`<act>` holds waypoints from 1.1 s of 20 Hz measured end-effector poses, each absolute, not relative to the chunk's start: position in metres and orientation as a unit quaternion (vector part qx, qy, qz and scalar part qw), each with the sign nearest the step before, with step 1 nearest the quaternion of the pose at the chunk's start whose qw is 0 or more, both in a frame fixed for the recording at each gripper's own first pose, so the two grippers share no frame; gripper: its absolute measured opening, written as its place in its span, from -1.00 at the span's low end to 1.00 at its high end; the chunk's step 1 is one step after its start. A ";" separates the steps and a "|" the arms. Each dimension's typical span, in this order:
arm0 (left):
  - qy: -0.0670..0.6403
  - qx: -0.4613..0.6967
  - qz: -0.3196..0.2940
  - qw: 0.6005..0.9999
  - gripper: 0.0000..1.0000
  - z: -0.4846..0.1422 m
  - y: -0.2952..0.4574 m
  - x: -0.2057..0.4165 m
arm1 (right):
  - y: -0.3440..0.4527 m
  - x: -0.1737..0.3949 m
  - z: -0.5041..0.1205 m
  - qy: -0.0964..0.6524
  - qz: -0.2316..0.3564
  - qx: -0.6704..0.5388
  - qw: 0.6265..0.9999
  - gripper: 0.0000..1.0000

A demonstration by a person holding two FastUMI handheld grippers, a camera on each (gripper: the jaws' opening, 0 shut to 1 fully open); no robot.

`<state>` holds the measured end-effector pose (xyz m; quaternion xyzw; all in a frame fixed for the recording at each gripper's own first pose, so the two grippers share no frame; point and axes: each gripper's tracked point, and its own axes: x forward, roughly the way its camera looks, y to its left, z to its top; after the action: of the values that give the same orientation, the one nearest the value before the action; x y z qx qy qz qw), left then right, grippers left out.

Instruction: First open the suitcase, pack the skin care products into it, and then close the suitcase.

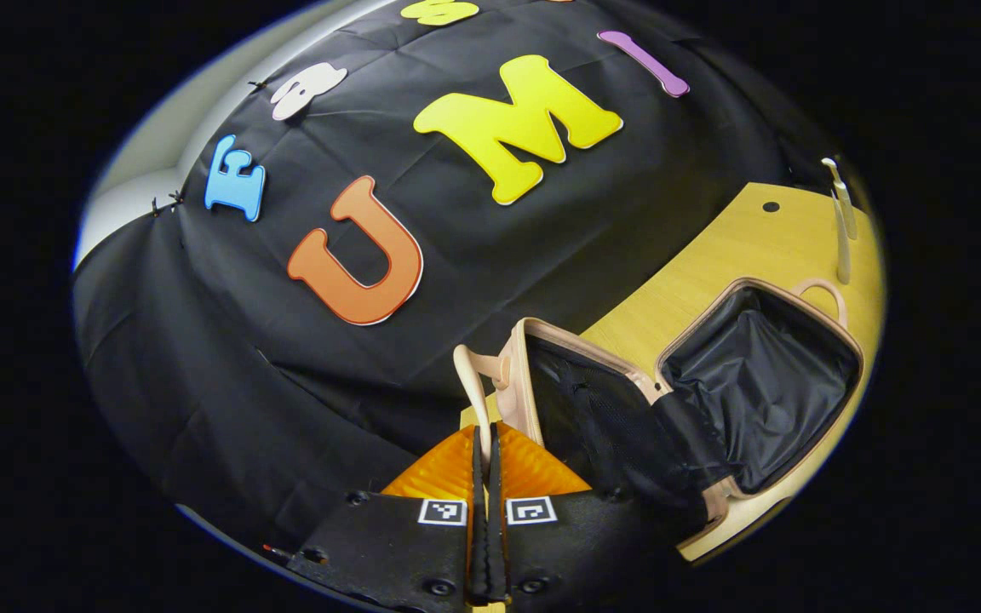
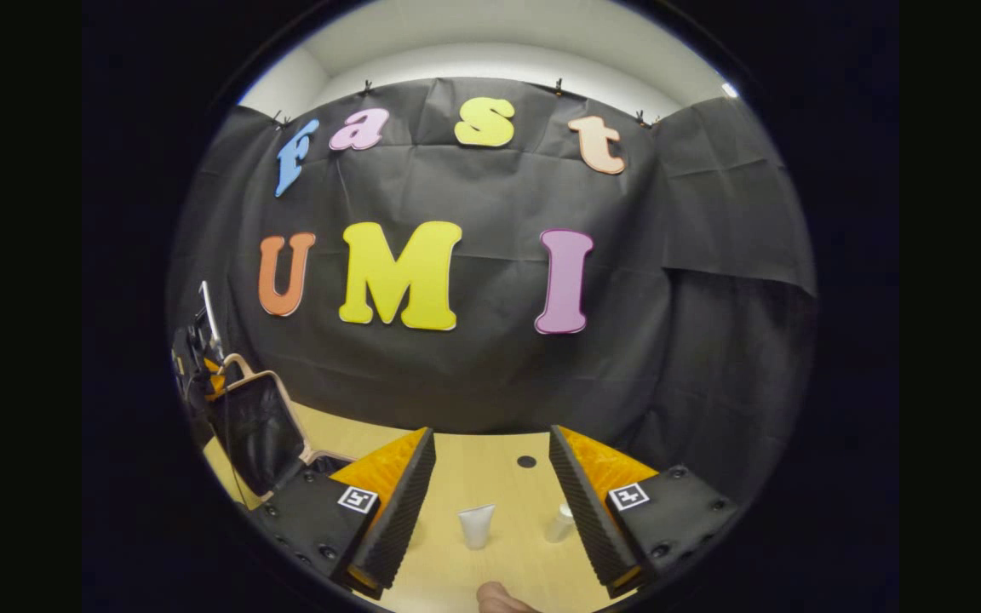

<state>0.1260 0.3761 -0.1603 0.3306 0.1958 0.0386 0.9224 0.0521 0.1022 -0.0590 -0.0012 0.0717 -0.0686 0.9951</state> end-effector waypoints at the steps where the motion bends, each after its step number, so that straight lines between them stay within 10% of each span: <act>1: 0.202 0.329 0.035 0.922 -0.94 -0.168 0.389 0.128 | 0.102 0.052 -0.060 0.073 -0.074 -0.001 0.995 0.60; 22: 0.365 0.154 0.008 0.918 -0.93 -0.374 0.482 0.097 | 0.086 0.034 -0.110 0.154 -0.134 -0.003 0.979 0.59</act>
<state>0.0971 0.4823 -0.3737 0.1538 0.3649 0.0078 0.9182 0.0340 0.0856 -0.1097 -0.0034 0.1540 -0.1342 0.9789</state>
